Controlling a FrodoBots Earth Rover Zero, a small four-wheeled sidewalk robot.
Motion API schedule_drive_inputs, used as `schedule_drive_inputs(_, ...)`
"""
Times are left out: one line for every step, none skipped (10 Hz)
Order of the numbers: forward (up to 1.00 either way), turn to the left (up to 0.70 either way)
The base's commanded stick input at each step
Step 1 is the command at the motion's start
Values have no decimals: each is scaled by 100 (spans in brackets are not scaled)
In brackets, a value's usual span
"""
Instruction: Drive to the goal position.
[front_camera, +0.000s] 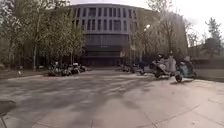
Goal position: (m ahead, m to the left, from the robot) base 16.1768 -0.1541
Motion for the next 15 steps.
schedule_drive_inputs(100,0)
schedule_drive_inputs(100,0)
schedule_drive_inputs(100,0)
schedule_drive_inputs(100,0)
schedule_drive_inputs(100,0)
schedule_drive_inputs(100,0)
schedule_drive_inputs(100,0)
schedule_drive_inputs(100,0)
schedule_drive_inputs(100,0)
schedule_drive_inputs(100,0)
schedule_drive_inputs(100,0)
schedule_drive_inputs(100,12)
schedule_drive_inputs(100,33)
schedule_drive_inputs(100,40)
schedule_drive_inputs(100,40)
